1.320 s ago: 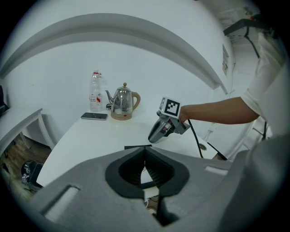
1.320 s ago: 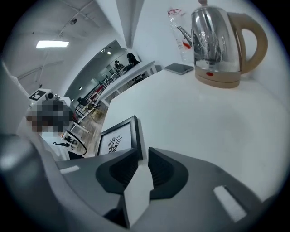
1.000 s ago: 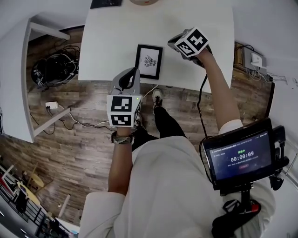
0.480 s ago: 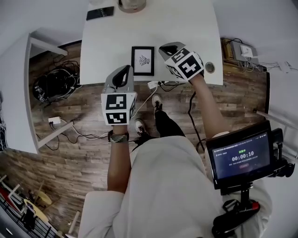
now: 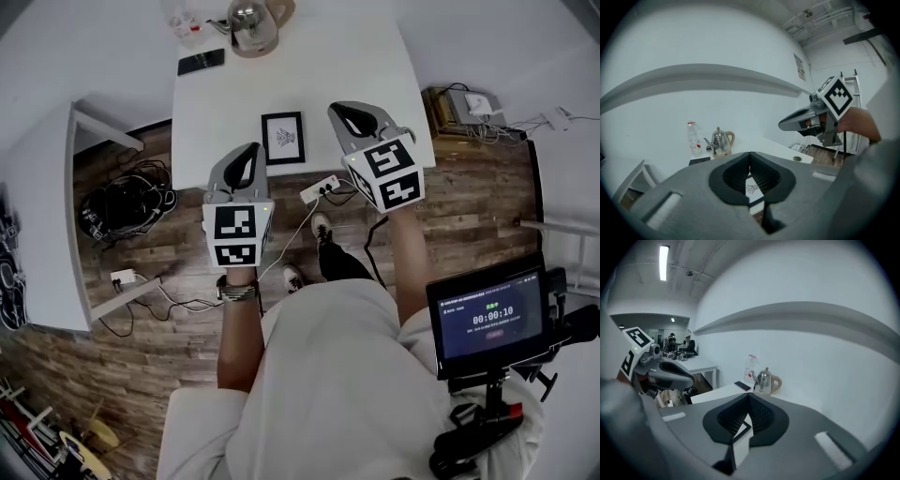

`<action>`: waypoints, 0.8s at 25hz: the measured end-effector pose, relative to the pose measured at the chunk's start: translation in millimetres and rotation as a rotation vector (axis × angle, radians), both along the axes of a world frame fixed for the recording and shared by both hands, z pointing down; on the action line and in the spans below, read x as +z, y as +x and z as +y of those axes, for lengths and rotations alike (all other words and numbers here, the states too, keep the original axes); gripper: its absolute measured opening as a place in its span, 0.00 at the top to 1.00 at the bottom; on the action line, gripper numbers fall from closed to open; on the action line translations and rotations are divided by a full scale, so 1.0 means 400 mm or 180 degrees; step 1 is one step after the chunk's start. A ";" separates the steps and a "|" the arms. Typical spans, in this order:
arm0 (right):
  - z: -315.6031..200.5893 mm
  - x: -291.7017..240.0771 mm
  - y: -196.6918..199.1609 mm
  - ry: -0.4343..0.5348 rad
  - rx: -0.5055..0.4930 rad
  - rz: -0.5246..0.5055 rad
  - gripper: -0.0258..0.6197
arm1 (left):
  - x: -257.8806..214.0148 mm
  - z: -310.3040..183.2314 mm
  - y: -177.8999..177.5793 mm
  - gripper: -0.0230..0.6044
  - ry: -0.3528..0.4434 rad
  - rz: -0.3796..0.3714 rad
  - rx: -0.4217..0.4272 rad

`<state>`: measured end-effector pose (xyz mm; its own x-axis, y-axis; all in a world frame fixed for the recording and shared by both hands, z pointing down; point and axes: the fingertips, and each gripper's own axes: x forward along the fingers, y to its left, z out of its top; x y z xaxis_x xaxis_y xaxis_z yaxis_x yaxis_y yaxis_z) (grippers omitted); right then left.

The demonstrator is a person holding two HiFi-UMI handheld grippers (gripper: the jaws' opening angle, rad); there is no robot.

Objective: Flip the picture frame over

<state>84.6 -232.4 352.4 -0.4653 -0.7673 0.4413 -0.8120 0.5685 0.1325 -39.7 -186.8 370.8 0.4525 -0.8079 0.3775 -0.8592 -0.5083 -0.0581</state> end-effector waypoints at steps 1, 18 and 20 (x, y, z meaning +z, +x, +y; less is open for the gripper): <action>0.012 -0.029 0.005 0.0064 0.0044 -0.0055 0.96 | -0.019 0.007 -0.004 0.96 0.0046 -0.0009 0.0008; 0.157 -0.326 0.016 0.0773 0.0082 -0.0474 0.96 | -0.294 0.060 0.000 0.96 0.0683 -0.0167 0.0100; 0.154 -0.326 0.018 0.0781 0.0104 -0.0446 0.96 | -0.301 0.058 -0.001 0.96 0.0704 -0.0165 0.0102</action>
<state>91.7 -170.9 222.0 -0.4819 -0.8588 0.1737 -0.8494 0.5066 0.1480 -40.2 -163.6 250.6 0.4637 -0.8592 0.2161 -0.8358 -0.5052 -0.2149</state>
